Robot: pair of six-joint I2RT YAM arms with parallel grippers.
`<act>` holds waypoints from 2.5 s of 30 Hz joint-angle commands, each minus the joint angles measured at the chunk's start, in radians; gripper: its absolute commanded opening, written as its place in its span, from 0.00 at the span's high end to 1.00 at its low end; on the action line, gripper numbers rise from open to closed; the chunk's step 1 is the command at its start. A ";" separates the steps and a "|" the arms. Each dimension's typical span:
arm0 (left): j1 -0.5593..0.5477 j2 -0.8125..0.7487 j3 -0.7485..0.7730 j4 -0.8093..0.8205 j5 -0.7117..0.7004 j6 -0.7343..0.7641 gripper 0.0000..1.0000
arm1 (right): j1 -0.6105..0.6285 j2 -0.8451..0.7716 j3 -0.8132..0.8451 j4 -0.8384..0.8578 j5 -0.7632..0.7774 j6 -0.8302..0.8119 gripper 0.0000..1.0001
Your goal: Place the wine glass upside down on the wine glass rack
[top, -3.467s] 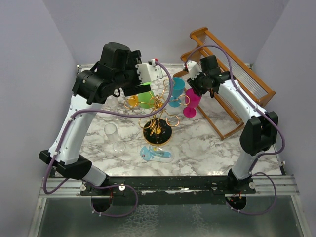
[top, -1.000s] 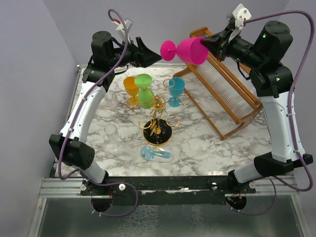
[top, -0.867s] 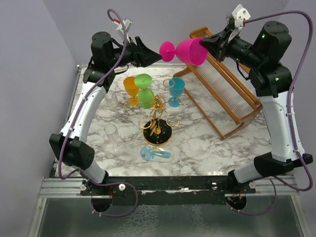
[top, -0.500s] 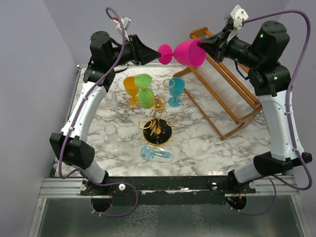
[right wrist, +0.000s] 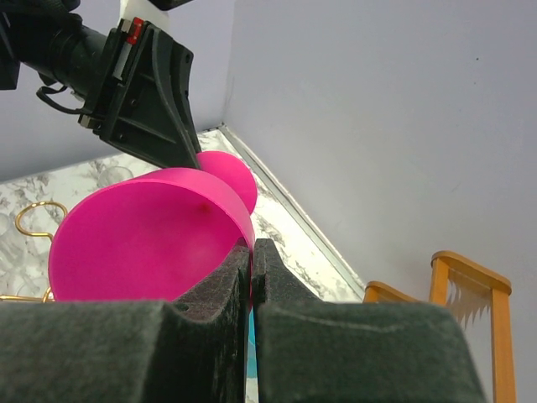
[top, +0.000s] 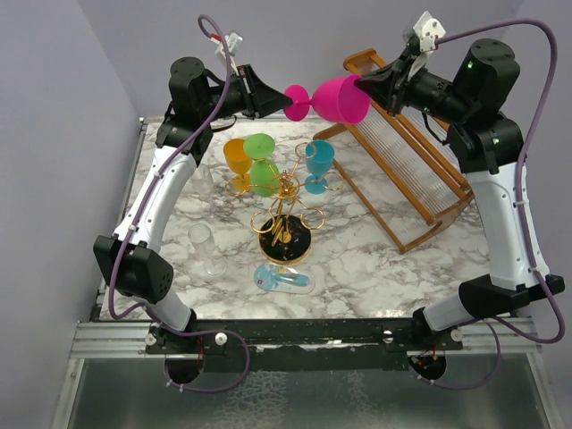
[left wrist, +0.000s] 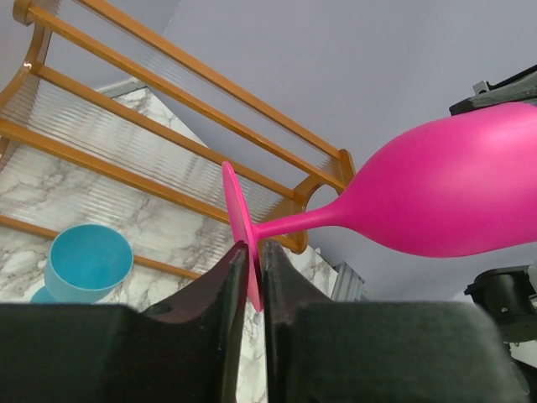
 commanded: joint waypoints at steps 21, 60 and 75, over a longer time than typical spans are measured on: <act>0.124 -0.046 0.268 -0.317 -0.224 0.402 1.00 | -0.003 -0.086 -0.065 -0.059 0.117 -0.131 0.24; -0.391 0.113 0.563 -0.464 -1.064 1.526 1.00 | -0.201 -0.232 -0.305 0.029 0.481 -0.061 0.07; -0.579 0.232 0.457 -0.507 -1.056 1.640 1.00 | -0.278 -0.266 -0.329 0.028 0.418 -0.036 0.07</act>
